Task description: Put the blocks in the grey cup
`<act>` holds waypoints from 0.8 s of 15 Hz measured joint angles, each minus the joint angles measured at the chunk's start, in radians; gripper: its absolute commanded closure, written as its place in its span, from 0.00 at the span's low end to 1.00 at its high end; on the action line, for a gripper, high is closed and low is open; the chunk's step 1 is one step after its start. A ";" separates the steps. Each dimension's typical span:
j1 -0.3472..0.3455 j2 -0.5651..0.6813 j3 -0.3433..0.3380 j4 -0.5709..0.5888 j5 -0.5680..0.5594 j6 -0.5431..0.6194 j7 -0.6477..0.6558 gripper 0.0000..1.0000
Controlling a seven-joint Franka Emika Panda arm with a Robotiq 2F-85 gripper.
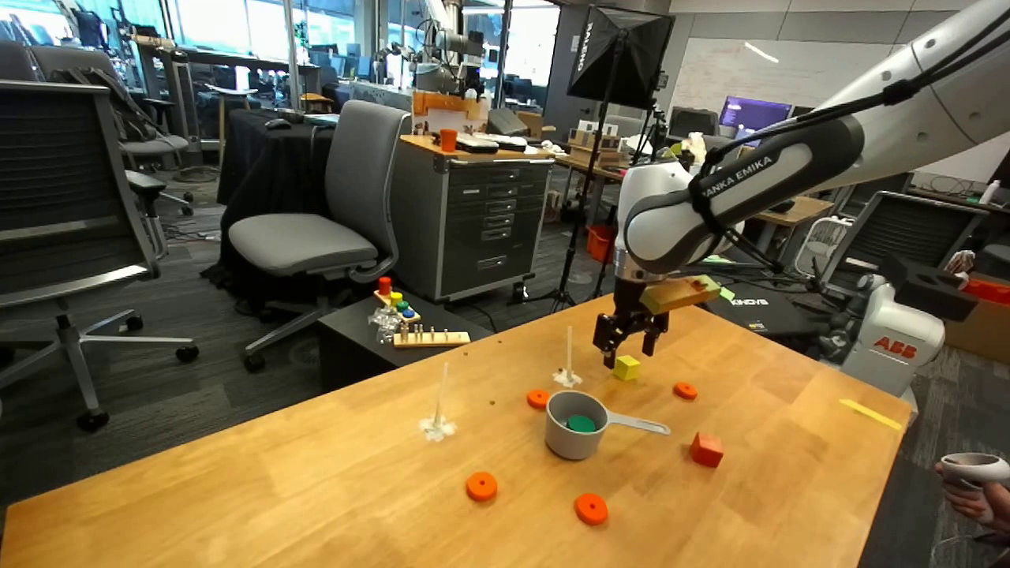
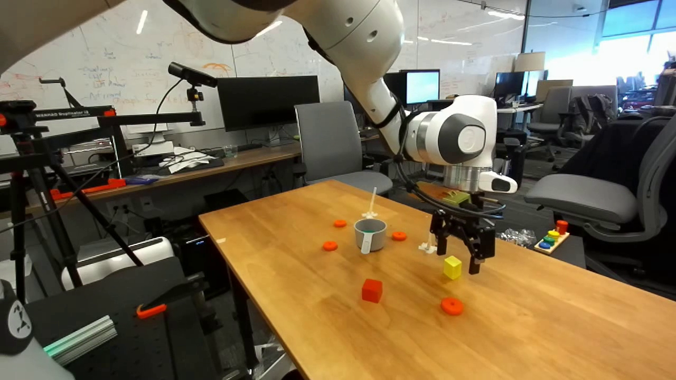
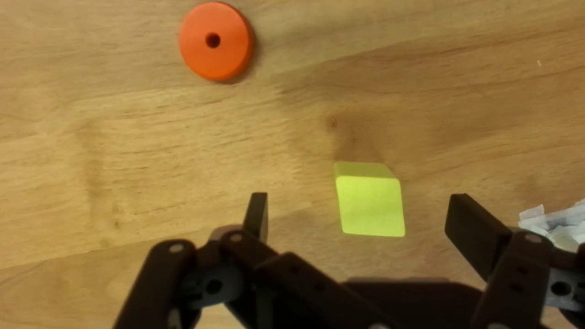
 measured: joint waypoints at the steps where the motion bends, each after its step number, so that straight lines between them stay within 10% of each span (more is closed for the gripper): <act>1: 0.003 0.011 0.001 0.018 0.000 -0.005 0.000 0.34; 8: 0.019 0.064 0.002 0.099 0.000 -0.038 0.005 0.89; 12: 0.014 0.068 0.001 0.112 0.000 -0.062 0.014 0.90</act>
